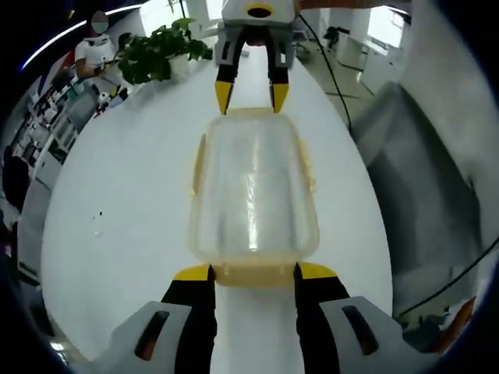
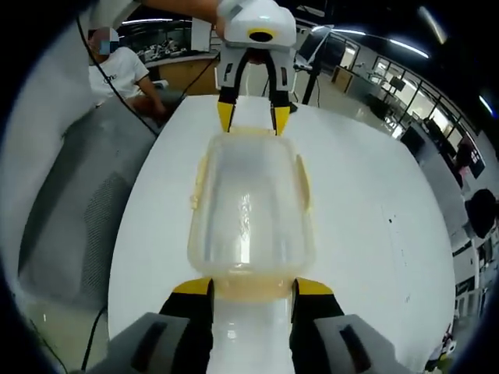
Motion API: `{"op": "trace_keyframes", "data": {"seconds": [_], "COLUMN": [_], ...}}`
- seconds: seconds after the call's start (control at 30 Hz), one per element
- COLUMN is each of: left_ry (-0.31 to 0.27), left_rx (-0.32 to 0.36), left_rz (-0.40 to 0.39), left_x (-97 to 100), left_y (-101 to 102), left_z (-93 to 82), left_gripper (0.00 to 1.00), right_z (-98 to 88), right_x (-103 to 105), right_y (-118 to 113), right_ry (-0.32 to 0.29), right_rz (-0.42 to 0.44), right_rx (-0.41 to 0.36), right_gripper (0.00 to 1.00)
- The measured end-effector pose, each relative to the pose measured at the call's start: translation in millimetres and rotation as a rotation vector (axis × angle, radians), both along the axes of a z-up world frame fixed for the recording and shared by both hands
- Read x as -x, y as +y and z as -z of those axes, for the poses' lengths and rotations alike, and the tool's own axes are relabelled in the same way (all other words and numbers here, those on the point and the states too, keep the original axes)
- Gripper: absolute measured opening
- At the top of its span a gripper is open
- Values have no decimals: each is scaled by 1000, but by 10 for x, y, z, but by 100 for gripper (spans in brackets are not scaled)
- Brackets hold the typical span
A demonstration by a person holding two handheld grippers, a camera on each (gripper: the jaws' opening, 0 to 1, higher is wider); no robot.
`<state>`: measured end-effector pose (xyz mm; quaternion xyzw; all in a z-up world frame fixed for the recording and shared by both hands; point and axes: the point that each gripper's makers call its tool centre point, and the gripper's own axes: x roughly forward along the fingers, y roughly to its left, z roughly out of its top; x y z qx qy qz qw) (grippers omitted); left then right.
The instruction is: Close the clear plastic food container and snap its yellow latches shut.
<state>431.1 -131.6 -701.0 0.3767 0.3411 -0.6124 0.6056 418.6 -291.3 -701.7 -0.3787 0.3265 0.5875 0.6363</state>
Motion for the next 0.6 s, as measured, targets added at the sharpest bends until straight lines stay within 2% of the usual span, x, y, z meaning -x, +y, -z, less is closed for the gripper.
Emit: {"op": "trace_keyframes", "data": {"seconds": [0.17,0.6], "left_ry": [-5,2], "left_rx": [-7,-22], "left_rz": [-7,-9], "left_x": [-22,-66], "left_y": [-195,-507], "left_z": [14,133], "left_gripper": [37,37], "right_z": [27,119], "right_x": [-30,-95], "right_y": [-195,-513], "right_ry": [-4,1], "right_rz": [-5,-15], "right_rx": [9,22], "right_gripper": [36,36]}}
